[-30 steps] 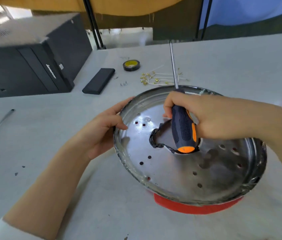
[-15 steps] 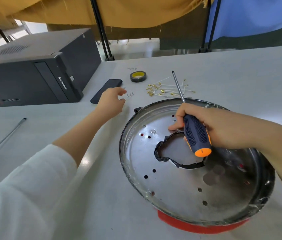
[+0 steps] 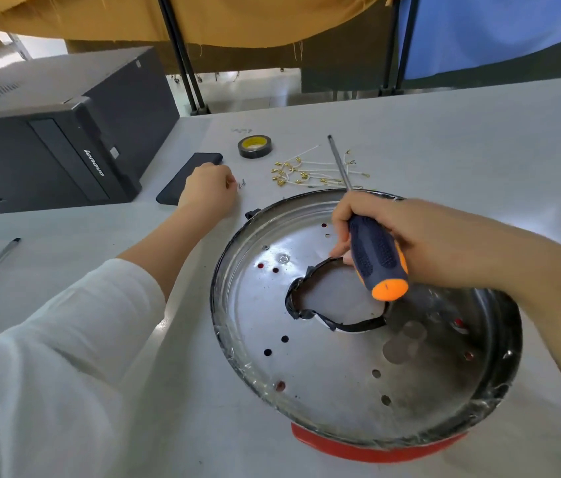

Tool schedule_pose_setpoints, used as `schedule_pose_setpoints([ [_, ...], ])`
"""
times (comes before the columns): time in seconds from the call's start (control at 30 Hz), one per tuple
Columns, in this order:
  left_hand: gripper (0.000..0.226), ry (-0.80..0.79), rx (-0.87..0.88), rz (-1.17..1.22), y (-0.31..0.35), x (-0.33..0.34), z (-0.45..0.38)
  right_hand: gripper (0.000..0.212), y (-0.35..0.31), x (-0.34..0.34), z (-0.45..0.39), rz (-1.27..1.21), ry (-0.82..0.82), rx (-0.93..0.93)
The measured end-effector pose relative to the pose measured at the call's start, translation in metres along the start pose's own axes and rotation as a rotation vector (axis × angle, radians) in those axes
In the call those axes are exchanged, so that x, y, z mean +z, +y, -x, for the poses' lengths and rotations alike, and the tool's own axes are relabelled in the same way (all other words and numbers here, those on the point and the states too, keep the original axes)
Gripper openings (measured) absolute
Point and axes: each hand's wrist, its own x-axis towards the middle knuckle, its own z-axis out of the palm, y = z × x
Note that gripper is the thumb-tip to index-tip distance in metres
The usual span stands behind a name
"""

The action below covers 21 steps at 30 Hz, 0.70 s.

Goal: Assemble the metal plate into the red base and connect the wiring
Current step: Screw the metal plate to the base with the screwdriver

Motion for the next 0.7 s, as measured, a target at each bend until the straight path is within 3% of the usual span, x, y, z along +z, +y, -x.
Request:
schedule_pose_setpoints([
  [0.07,0.024,0.06,0.029,0.074,0.0,-0.008,0.014,0.039,-0.017,-0.013,0.026,0.0,0.068,-0.034],
  [0.1,0.022,0.087,0.042,0.128,0.0,-0.012,0.023,0.032,-0.021,-0.017,0.031,0.045,0.066,-0.017],
  [0.17,0.019,0.126,0.047,0.272,0.001,-0.022,0.04,0.02,-0.033,-0.016,0.027,0.3,0.062,0.064],
  [0.27,0.013,0.142,-0.018,0.527,0.011,-0.035,0.064,0.02,-0.055,0.004,0.019,0.667,0.096,0.115],
  [0.4,0.009,0.133,-0.052,0.813,0.023,-0.051,0.093,0.019,-0.065,0.029,0.0,0.788,-0.044,0.194],
  [0.53,0.011,0.091,0.063,0.874,0.029,-0.069,0.123,0.023,-0.056,0.035,-0.012,0.695,-0.131,0.245],
  [0.63,0.006,0.006,0.157,0.872,0.029,-0.081,0.14,0.049,-0.05,0.03,-0.013,0.422,-0.206,0.259],
  [0.7,0.005,-0.045,0.206,0.904,0.033,-0.086,0.15,0.059,-0.048,0.022,-0.008,0.231,-0.17,0.2],
])
